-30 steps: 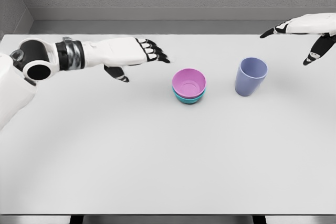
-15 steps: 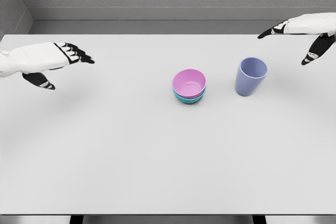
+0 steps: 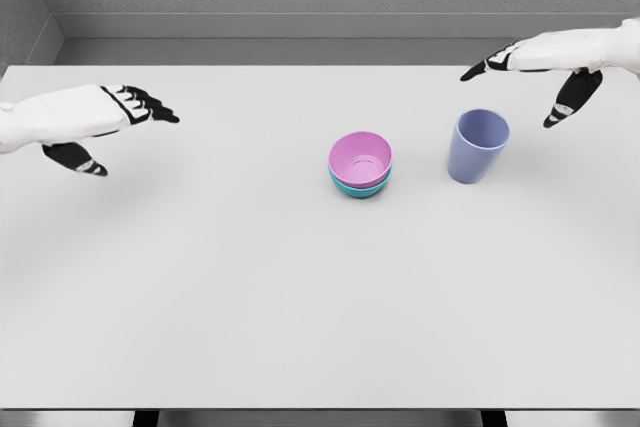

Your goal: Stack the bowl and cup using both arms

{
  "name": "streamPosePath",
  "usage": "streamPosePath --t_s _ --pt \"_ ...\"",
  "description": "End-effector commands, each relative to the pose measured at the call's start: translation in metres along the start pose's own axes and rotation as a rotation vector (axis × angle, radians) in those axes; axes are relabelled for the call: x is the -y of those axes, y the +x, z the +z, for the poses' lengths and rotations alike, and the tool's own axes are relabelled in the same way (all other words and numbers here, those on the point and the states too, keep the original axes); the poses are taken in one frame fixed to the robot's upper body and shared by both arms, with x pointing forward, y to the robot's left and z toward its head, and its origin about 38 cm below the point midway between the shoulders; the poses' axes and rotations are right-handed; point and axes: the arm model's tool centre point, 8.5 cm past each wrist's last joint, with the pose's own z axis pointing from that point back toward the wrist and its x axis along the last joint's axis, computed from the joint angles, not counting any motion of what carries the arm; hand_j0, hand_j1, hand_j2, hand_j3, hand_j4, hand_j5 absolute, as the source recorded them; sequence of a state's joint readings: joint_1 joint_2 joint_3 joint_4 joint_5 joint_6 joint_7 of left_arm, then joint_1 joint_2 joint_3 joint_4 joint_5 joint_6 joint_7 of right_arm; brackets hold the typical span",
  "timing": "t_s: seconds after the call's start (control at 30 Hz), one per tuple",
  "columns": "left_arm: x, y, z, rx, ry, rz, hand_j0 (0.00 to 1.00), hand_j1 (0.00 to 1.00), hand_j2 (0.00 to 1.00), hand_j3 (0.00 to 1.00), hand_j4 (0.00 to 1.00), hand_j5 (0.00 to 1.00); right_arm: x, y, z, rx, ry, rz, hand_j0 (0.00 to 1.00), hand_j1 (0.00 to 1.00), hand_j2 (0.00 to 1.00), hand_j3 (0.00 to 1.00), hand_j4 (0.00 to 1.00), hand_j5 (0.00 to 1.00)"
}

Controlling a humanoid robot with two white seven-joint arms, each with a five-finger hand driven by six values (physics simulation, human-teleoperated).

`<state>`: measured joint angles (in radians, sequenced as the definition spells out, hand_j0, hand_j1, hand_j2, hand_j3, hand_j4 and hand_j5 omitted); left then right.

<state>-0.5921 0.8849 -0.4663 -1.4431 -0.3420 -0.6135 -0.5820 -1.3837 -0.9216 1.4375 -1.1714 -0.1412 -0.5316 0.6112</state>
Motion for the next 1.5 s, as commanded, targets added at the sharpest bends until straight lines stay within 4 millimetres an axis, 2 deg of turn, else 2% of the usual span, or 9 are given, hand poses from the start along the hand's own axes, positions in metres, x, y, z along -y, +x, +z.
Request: streamPosePath --t_s 0.0,0.1,0.27,0.43,0.63,0.73,1.03,1.23,1.47 --pt "-0.003 0.001 -0.002 0.006 0.019 0.009 1.00 1.00 1.00 1.00 1.00 1.00 0.000 0.002 -0.005 0.005 0.004 -0.005 1.00 1.00 1.00 1.00 1.00 1.00" --pt "-0.003 0.005 -0.009 0.022 0.032 0.015 1.00 1.00 1.00 1.00 1.00 1.00 -0.002 0.001 -0.006 0.004 0.008 -0.008 1.00 1.00 1.00 1.00 1.00 1.00" --pt "-0.003 0.004 -0.008 0.019 0.031 0.015 1.00 1.00 1.00 1.00 1.00 1.00 -0.003 0.004 -0.019 -0.002 0.024 -0.022 1.00 1.00 1.00 1.00 1.00 1.00" --pt "-0.003 0.004 -0.008 0.019 0.031 0.015 1.00 1.00 1.00 1.00 1.00 1.00 -0.015 0.002 -0.024 0.001 0.048 -0.036 1.00 1.00 1.00 1.00 1.00 1.00" --pt "-0.003 0.004 -0.008 0.020 0.032 0.016 1.00 1.00 1.00 1.00 1.00 1.00 -0.015 0.007 -0.034 0.005 0.059 -0.039 1.00 1.00 1.00 1.00 1.00 1.00" --pt "-0.003 0.004 -0.008 0.019 0.031 0.015 1.00 1.00 1.00 1.00 1.00 1.00 -0.017 0.008 -0.046 0.013 0.079 -0.042 1.00 1.00 1.00 1.00 1.00 1.00" --pt "-0.003 0.004 -0.008 0.018 0.030 0.016 1.00 1.00 1.00 1.00 1.00 1.00 -0.028 0.004 -0.050 -0.002 0.105 -0.057 1.00 1.00 1.00 1.00 1.00 1.00" --pt "-0.003 0.004 -0.008 0.018 0.030 0.016 1.00 1.00 1.00 1.00 1.00 1.00 -0.029 0.006 -0.059 0.003 0.120 -0.056 1.00 1.00 1.00 1.00 1.00 1.00" --pt "-0.002 0.004 -0.007 0.018 0.029 0.016 1.00 1.00 1.00 1.00 1.00 1.00 -0.032 0.004 -0.059 -0.001 0.123 -0.063 1.00 1.00 1.00 1.00 1.00 1.00"
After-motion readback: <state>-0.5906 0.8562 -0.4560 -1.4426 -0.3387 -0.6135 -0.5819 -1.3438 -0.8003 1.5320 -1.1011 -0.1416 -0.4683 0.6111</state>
